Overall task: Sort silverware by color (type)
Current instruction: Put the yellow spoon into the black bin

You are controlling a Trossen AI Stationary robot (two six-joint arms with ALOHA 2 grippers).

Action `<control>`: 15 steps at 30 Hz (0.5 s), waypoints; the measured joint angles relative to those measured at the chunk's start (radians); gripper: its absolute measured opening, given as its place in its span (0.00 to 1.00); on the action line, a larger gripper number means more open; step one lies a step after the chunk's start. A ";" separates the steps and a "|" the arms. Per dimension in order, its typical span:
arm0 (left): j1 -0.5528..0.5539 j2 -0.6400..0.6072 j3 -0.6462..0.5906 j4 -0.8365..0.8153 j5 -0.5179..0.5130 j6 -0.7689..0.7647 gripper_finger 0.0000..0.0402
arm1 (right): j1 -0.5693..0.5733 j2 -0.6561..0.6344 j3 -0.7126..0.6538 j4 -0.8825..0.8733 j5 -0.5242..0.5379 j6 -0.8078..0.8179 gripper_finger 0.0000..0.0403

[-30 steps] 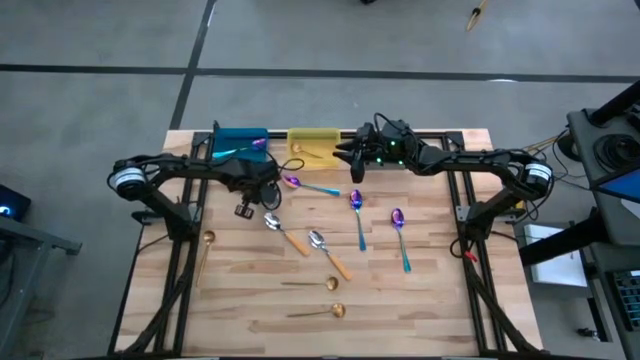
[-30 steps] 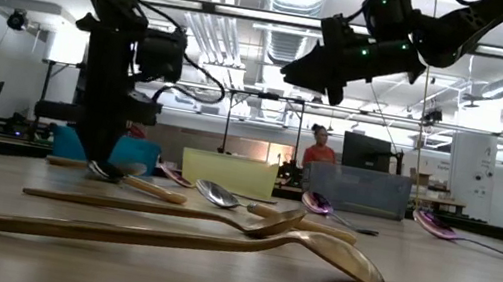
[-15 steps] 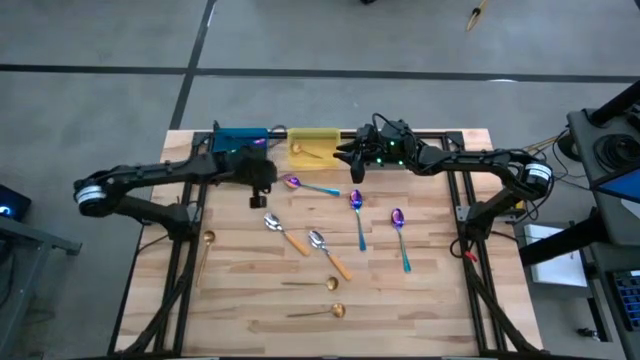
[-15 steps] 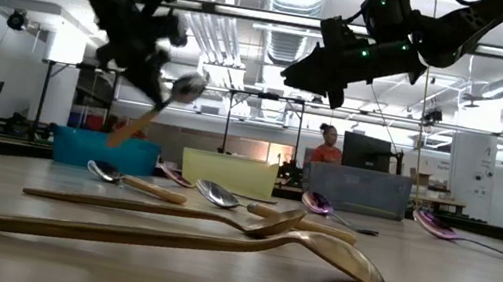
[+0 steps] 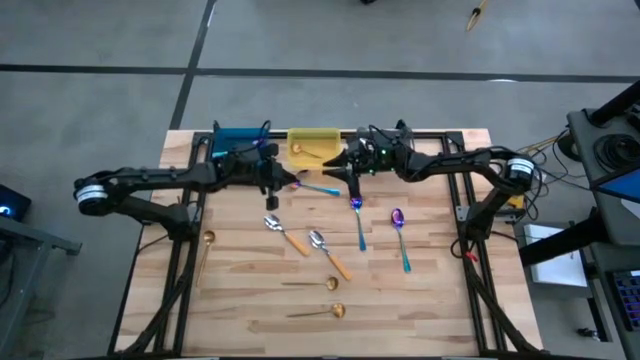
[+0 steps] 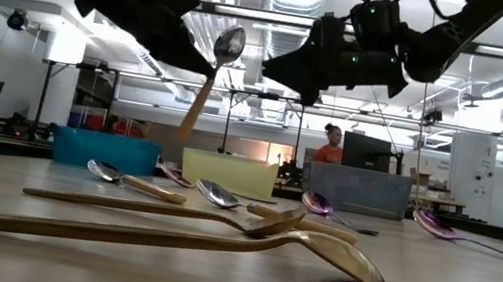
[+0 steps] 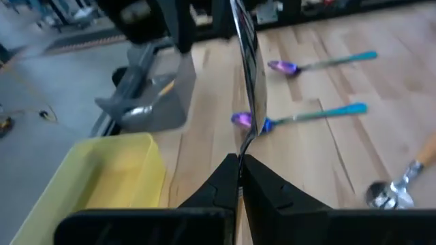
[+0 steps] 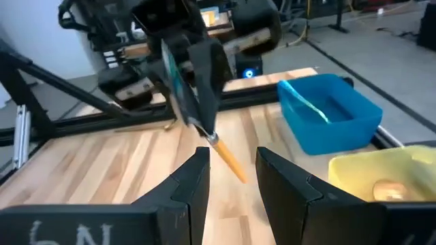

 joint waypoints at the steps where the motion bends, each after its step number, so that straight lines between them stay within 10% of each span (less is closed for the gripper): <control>1: -0.003 0.005 -0.005 0.026 0.005 -0.007 0.00 | 0.000 0.009 0.000 0.004 -0.008 -0.005 0.28; 15: -0.007 0.055 -0.010 0.252 0.072 -0.062 0.00 | 0.006 0.033 0.000 0.135 -0.072 -0.004 0.28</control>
